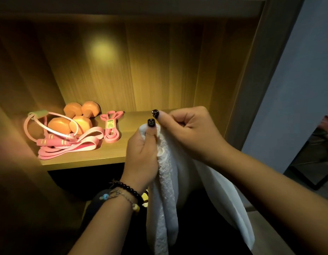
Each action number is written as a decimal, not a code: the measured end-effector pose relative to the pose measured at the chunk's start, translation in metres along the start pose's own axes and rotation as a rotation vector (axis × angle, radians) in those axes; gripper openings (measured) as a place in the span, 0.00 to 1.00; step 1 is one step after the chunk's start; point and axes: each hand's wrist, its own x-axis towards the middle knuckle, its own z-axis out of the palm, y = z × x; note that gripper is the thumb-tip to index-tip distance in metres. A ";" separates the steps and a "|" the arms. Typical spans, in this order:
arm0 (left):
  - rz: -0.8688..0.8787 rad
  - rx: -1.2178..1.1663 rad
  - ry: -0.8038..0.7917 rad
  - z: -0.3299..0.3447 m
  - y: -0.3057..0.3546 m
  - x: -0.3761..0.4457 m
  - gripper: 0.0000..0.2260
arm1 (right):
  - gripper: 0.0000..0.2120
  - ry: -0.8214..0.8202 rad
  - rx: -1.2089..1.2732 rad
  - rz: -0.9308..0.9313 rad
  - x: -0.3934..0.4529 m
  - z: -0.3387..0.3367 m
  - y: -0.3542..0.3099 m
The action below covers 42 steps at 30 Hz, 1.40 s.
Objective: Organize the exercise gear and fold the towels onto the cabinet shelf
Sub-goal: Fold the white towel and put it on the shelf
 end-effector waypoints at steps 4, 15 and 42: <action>-0.053 -0.051 0.103 0.003 -0.005 -0.008 0.19 | 0.26 0.043 0.002 0.029 -0.012 -0.003 0.015; -0.376 -0.074 0.621 -0.044 -0.037 -0.020 0.14 | 0.23 -0.242 -0.042 0.433 -0.066 -0.009 0.074; -0.635 -0.318 0.422 0.021 -0.067 -0.076 0.15 | 0.15 -0.041 -0.022 0.229 -0.106 0.021 0.054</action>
